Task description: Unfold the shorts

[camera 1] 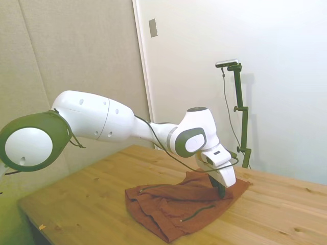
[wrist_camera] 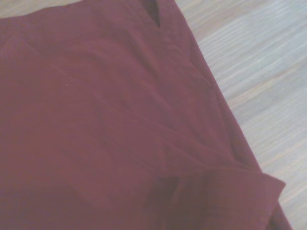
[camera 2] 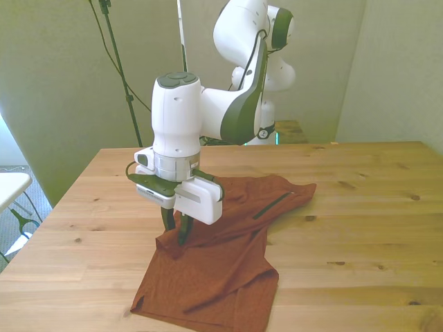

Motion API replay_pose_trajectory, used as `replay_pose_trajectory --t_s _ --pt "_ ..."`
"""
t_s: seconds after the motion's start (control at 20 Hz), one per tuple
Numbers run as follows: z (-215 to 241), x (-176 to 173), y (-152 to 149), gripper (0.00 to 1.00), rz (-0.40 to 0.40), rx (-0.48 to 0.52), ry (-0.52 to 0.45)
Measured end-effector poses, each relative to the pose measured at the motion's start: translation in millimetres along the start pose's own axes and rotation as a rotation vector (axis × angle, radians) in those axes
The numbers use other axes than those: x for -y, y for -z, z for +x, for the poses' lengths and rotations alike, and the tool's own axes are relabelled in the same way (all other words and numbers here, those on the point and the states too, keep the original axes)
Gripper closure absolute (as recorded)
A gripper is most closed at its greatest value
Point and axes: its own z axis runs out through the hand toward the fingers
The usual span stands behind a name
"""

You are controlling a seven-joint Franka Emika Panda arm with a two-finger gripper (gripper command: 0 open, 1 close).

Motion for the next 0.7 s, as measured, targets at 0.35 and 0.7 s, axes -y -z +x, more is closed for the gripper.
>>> replay_pose_trajectory --t_s 0.35,0.7 --pt "-2.5 3.3 5.4 1.00 0.008 0.002 0.005" --pt "-60.1 61.1 75.1 1.00 0.018 -0.026 0.136"
